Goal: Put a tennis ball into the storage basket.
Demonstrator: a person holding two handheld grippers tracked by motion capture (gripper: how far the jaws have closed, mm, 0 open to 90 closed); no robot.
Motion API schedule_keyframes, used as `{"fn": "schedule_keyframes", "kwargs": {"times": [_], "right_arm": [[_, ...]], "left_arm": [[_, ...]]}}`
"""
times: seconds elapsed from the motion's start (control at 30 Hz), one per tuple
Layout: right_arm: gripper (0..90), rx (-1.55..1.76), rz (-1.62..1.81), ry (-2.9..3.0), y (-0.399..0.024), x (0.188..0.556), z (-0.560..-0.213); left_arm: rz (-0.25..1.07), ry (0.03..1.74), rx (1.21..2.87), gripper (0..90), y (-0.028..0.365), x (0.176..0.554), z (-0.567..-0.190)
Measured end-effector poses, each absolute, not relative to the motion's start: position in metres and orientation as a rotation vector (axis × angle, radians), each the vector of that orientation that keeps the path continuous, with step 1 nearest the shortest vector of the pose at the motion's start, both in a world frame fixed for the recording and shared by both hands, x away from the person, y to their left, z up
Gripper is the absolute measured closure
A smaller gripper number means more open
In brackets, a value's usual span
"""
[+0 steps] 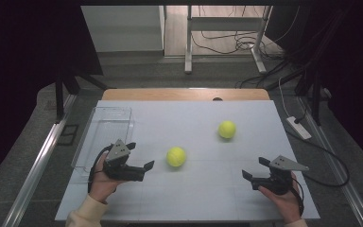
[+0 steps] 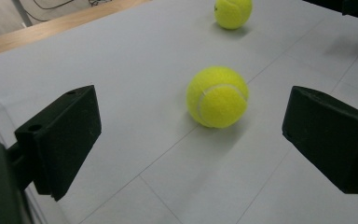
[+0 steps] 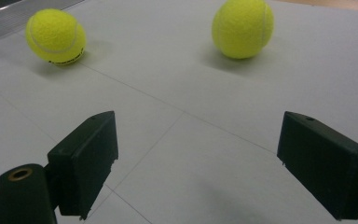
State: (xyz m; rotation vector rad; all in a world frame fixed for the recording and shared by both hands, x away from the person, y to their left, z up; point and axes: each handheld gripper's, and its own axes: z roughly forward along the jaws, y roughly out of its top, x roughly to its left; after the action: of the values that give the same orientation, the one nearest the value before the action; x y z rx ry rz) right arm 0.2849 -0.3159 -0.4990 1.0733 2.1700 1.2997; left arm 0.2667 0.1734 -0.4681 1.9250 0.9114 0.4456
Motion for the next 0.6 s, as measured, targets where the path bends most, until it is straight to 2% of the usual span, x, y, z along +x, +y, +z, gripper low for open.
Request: {"fn": "schedule_keyframes", "kwargs": {"times": [0.6], "right_arm": [[12.4,1.078,1.298,2.169,-0.316,0.285,-0.499]], "left_arm": [[0.418,0.894,1.948,5.3,0.161,0.277,-0.466]]}}
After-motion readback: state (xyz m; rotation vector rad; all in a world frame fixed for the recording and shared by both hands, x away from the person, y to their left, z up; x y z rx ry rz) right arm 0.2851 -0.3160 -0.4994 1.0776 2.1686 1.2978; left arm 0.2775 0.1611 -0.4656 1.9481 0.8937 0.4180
